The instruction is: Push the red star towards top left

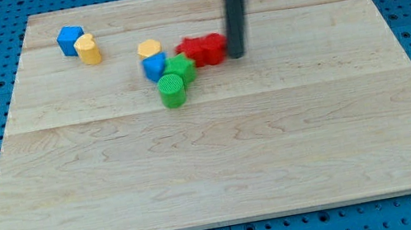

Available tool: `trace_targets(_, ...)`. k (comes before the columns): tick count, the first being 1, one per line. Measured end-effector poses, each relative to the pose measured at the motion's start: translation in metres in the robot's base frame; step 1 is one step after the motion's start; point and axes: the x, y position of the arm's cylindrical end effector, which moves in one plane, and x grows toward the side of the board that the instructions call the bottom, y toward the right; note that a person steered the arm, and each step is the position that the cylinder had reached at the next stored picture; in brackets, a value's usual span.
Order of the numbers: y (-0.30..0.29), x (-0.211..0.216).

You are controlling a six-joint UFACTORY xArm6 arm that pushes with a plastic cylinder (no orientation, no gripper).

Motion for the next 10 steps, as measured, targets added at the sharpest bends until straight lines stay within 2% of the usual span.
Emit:
trace_targets(3,-0.089,-0.010)
trace_targets(6,-0.123,-0.100)
trace_targets(7,-0.096,-0.119)
trace_targets(9,-0.169,-0.130)
trace_targets(10,-0.169,-0.132)
